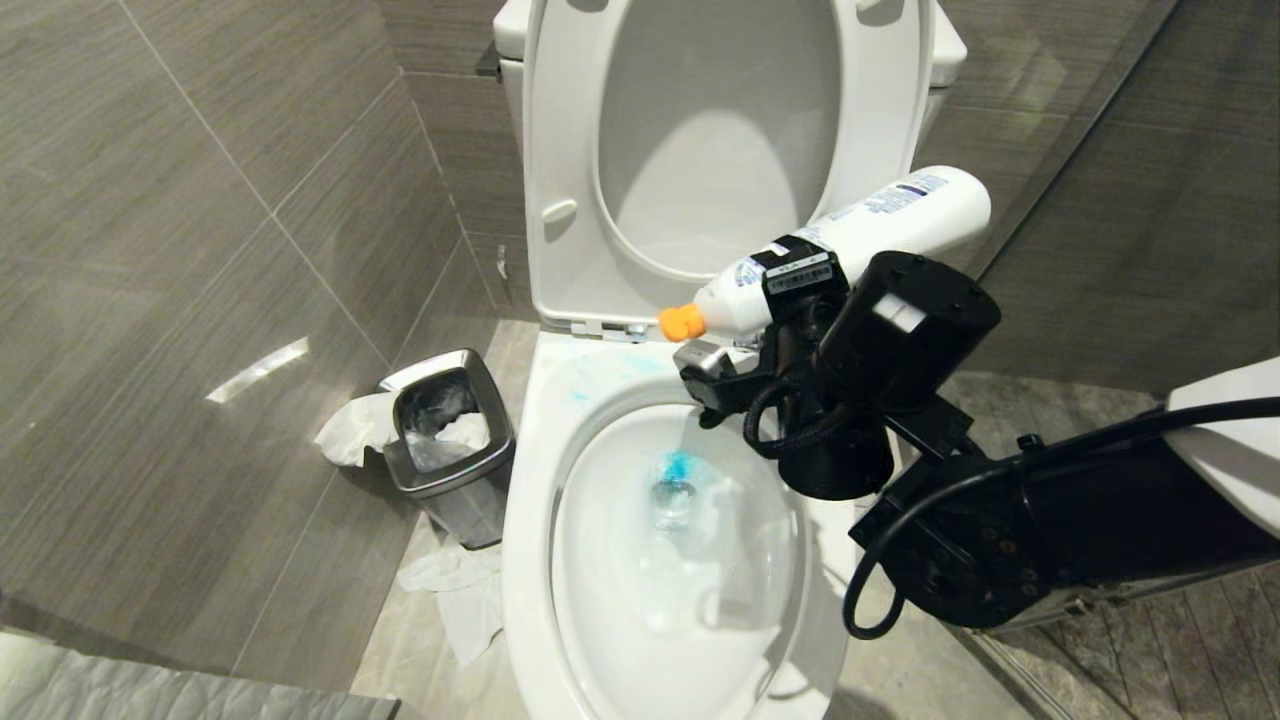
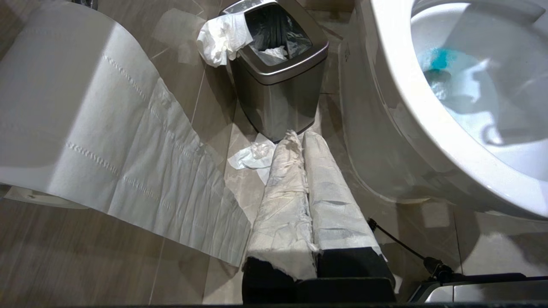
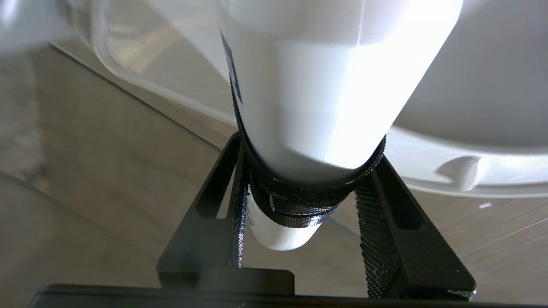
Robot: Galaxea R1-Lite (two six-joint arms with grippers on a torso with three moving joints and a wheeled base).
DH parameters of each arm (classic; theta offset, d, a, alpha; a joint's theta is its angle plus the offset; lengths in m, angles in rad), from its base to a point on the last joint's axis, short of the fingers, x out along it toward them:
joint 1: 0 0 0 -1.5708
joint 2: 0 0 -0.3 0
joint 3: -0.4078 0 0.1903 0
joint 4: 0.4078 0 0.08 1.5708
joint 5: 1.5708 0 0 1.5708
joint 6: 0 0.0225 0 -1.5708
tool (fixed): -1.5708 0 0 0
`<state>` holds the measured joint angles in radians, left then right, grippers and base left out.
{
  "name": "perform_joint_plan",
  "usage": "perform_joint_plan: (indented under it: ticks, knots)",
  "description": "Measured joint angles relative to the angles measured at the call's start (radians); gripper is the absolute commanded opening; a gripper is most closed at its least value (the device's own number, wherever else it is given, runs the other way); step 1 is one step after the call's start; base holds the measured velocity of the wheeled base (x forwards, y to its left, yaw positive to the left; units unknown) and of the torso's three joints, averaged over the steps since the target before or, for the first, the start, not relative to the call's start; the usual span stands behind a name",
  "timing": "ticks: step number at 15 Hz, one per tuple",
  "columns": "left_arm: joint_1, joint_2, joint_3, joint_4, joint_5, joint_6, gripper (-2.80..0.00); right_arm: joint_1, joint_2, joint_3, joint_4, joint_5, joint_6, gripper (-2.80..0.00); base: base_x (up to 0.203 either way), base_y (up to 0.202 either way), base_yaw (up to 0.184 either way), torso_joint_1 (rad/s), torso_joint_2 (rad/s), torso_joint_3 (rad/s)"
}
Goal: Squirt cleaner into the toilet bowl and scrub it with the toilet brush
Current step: Pour in the cleaning agent
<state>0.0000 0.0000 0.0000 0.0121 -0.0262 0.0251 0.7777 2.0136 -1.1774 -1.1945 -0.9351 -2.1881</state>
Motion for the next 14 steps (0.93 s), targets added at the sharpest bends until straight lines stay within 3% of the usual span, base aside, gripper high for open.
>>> perform_joint_plan:
  ticks: [4, 14]
  knots:
    - [0.000, 0.000, 0.000, 0.000, 0.000, 0.000, -2.80, 0.002, -0.012, 0.036, -0.003, -0.006, 0.109, -2.80, 0.000, 0.000, 0.000, 0.000, 0.00, 0.000]
    - [0.000, 0.000, 0.000, 0.000, 0.000, 0.000, -2.80, -0.001, -0.096, 0.140, -0.003, -0.060, 0.280, -2.80, 0.000, 0.000, 0.000, 0.000, 0.00, 0.000]
